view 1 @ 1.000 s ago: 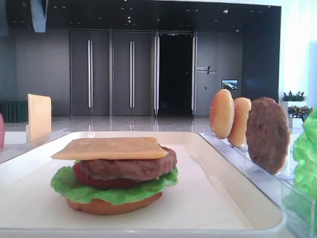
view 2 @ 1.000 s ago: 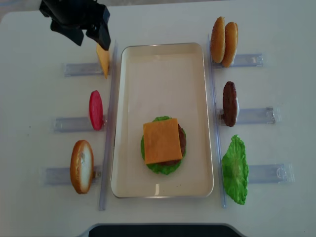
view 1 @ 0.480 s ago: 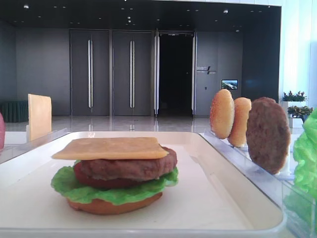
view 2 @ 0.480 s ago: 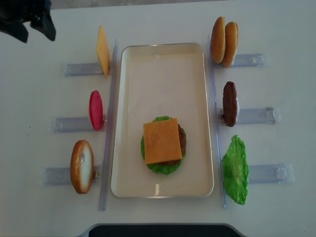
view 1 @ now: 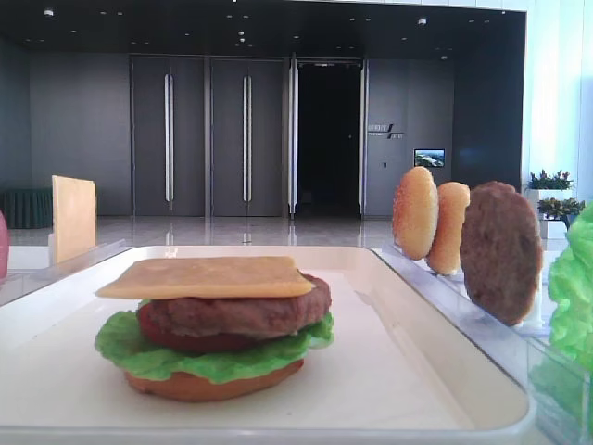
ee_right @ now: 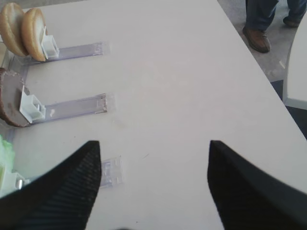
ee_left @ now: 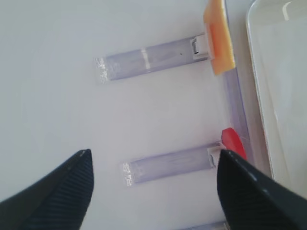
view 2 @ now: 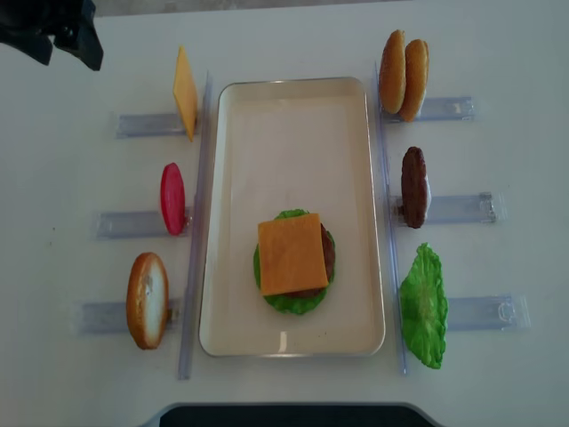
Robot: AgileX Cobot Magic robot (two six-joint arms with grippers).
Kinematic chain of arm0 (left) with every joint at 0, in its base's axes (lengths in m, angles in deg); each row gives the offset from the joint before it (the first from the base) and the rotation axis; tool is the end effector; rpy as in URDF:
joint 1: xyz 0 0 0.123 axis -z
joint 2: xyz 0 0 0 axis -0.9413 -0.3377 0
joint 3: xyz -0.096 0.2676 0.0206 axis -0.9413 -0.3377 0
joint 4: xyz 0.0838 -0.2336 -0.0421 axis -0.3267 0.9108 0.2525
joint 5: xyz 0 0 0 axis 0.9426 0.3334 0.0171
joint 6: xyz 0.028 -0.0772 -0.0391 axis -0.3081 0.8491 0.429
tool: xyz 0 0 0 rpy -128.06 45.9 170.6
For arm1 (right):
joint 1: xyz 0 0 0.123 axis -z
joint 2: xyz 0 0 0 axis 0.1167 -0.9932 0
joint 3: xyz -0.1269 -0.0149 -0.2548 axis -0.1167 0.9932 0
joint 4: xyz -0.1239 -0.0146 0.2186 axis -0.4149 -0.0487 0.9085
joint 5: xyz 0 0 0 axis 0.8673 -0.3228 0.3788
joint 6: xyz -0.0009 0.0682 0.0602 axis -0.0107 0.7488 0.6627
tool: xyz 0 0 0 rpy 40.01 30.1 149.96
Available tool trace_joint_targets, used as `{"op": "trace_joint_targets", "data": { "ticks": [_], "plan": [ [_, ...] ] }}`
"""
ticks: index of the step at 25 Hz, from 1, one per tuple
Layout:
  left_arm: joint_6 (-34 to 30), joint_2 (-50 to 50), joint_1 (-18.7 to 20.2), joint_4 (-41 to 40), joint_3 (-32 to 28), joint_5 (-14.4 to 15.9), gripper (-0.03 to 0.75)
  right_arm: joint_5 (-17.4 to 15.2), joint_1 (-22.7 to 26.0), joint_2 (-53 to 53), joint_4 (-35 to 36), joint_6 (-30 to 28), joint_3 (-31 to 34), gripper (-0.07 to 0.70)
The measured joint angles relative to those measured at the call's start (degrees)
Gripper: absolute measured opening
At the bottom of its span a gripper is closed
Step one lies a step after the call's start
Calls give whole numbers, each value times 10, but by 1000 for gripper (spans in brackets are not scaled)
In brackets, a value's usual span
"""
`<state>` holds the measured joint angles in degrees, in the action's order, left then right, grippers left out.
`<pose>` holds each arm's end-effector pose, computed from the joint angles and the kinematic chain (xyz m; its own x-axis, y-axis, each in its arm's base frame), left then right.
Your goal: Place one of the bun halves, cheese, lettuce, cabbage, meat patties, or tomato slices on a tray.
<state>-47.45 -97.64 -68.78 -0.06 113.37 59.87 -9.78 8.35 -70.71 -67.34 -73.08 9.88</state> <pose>0.3401 -0.0072 0.3436 -0.9209 0.1868 -0.3422 0.1720 0.9824 0.0733 -0.0096 -0.0031 0.2714 -0.5075 0.0895 -0.8570 0.0982 0.9941 0.0457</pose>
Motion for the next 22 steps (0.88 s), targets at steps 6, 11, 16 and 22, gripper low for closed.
{"op": "trace_joint_targets", "data": {
  "ticks": [6,11,16,22],
  "plan": [
    [4,85,60,-17,0,4,610,0,0,0,0,0,0,480],
    [10,187,67,-17,-41,4,610,0,0,0,0,0,0,480],
    [17,306,67,-26,-137,7,610,0,0,0,0,0,0,480],
    [34,430,67,-38,-273,8,610,0,0,0,0,0,0,480]
  ]
}}
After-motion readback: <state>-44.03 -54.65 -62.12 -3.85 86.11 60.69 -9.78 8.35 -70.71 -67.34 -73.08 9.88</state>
